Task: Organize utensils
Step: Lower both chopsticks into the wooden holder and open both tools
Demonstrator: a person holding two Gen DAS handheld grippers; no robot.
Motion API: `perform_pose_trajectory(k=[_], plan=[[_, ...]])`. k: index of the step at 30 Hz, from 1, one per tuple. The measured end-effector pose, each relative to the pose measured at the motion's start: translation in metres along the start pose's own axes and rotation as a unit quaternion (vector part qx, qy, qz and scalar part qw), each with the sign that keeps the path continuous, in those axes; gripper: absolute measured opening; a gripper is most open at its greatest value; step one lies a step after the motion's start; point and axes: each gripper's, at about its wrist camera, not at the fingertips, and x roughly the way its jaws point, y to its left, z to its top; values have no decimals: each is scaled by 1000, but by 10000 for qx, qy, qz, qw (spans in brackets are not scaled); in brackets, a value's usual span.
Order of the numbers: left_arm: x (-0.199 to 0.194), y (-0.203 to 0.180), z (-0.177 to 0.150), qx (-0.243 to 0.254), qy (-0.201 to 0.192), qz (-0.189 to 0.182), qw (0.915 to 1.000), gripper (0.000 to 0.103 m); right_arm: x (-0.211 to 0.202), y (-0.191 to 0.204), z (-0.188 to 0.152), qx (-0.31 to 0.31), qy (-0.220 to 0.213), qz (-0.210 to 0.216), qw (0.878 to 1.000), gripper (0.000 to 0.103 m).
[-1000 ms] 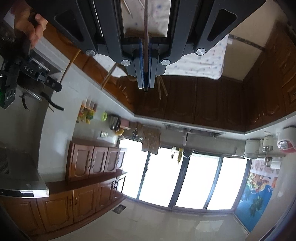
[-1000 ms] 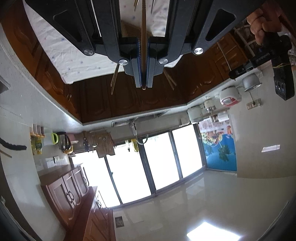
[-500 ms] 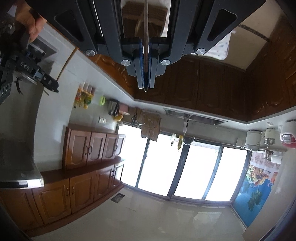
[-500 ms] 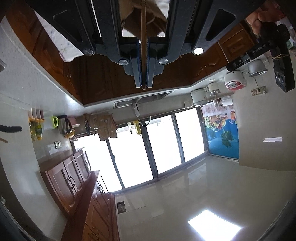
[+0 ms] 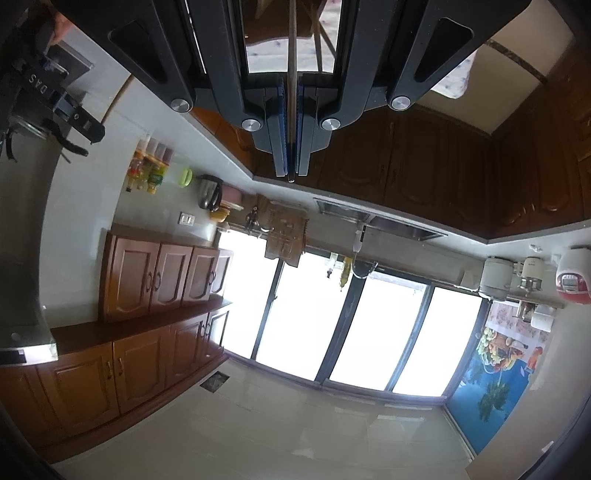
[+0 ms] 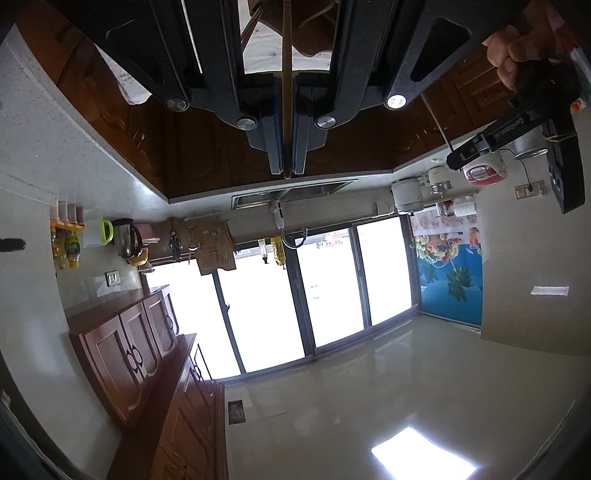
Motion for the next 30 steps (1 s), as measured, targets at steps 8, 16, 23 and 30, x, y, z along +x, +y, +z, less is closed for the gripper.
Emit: perform_pose_trajectory(k=[8,16,23,30], plan=[[41,-1,-40,-4,169,38,9999,2,16,-2,-36,-79,206,-19,9998,4],[65,-1,-65,123,675,141,9975,2,24,0,-69,-143,526,-21,9985,4],[75,5,-46,56,863,191,9961,3,28,-6,-79,-121,700,-83,9974,4],[75,9,-38,35,914,216,9956,3,30,-11,-77,-23,775,-96,9969,5]])
